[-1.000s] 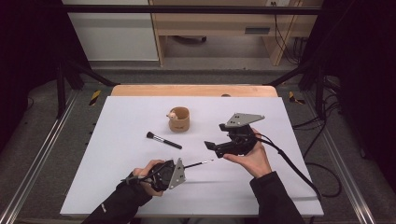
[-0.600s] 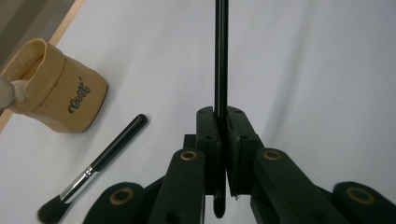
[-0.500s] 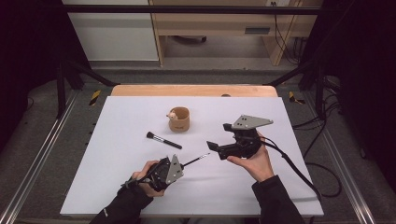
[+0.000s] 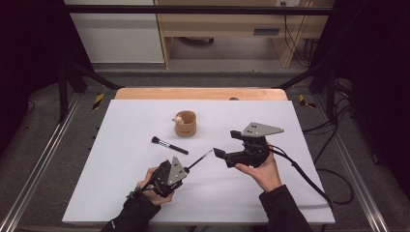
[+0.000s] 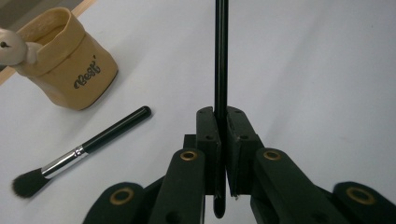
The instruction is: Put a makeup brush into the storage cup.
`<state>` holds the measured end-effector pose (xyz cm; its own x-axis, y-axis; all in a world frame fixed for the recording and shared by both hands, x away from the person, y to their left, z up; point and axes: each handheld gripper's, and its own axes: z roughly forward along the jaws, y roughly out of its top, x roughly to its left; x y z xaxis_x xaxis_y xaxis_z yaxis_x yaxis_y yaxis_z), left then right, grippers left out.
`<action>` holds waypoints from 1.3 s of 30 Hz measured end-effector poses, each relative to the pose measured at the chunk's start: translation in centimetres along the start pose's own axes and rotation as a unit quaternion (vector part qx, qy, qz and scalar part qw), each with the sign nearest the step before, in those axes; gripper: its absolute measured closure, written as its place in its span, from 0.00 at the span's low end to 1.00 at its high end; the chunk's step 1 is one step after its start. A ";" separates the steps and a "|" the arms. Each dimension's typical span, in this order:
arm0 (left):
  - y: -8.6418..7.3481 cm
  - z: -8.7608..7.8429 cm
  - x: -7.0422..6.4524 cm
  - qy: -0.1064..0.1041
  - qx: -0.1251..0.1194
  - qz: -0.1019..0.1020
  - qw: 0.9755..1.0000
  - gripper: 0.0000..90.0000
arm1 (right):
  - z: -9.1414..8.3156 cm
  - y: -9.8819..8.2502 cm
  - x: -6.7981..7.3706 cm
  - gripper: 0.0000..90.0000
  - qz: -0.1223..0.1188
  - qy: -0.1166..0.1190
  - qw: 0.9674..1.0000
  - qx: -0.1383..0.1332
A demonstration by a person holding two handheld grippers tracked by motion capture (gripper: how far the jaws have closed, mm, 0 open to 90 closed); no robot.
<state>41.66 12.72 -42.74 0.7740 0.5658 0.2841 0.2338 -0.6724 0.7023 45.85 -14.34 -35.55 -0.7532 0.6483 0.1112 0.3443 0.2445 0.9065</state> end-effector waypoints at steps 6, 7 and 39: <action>0.1 0.0 0.1 0.006 -0.011 -0.033 0.999 0.94 | 0.2 -0.6 0.0 0.16 0.013 0.002 1.000 -0.004; 0.1 0.1 0.1 0.008 -0.015 -0.042 0.999 0.94 | 0.3 -0.7 -0.1 0.16 0.013 0.001 1.000 -0.004; 1.6 0.3 0.3 0.023 -0.045 -0.122 0.991 0.94 | 1.8 -2.5 0.5 0.25 0.073 0.006 0.997 -0.030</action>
<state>42.46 11.65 -41.75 0.6726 0.7289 0.1278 0.3546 -0.4691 0.8088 45.69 -13.30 -38.47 -0.7048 0.6647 0.2479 0.4161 0.1045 0.9033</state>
